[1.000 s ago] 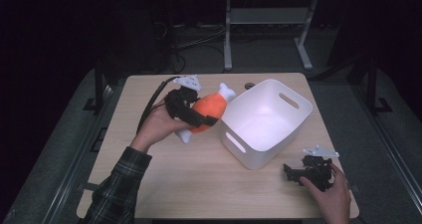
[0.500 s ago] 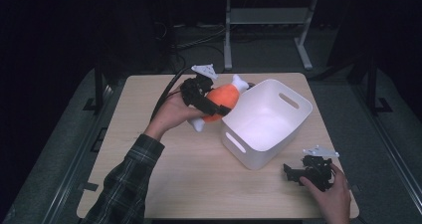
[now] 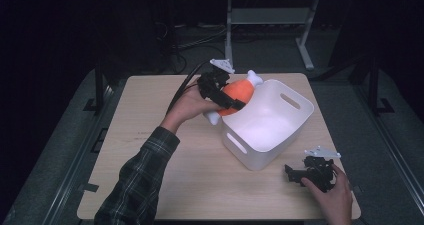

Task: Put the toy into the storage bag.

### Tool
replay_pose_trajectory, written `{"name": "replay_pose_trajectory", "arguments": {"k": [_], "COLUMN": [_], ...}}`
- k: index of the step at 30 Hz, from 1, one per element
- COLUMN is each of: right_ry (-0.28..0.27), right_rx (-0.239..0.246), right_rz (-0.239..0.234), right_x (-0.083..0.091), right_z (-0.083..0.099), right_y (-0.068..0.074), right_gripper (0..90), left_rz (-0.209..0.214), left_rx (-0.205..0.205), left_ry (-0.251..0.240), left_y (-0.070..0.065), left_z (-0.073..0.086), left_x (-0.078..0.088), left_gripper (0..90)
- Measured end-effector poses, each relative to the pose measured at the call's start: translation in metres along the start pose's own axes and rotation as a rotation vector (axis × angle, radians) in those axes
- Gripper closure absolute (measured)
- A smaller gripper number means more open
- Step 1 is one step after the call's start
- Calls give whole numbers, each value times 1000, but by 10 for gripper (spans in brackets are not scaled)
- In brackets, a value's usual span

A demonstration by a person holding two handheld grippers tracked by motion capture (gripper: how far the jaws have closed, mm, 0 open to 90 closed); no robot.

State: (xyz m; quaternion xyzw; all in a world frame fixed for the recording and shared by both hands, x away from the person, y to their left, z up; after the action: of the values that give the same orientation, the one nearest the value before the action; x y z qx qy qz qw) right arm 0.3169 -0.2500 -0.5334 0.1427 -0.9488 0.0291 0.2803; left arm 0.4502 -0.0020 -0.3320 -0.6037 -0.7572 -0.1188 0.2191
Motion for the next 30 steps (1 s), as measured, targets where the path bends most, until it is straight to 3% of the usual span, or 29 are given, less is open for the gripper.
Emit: {"name": "replay_pose_trajectory", "arguments": {"k": [8, 11, 22, 30], "right_ry": [0, 0, 0, 0], "right_rx": [-1, -1, -1, -1], "right_rz": [0, 0, 0, 0], "right_x": [0, 0, 0, 0], "right_z": [0, 0, 0, 0], "right_y": [0, 0, 0, 0], "right_gripper": [0, 0, 0, 0], "left_rz": [10, 20, 34, 35], "left_rx": [-10, 6, 12, 7], "left_ry": [-3, -21, -2, 37], "left_y": [6, 9, 14, 16], "left_z": [-8, -10, -8, 0], "left_x": [-15, -26, -55, -67], "left_gripper": [278, 278, 273, 267]}}
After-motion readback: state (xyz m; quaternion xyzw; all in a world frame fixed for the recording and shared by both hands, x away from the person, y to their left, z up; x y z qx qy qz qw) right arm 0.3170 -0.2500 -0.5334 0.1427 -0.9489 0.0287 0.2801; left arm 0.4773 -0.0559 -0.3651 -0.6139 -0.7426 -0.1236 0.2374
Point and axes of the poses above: each handheld gripper's, and its own axes: x roughly backward along the jaws, z roughly out of its underside, y roughly to its left, the point moved 7 cm from there along -x, roughly forward along the jaws, and after that the axes turned 13 degrees about -y, right-handed, at the moved point
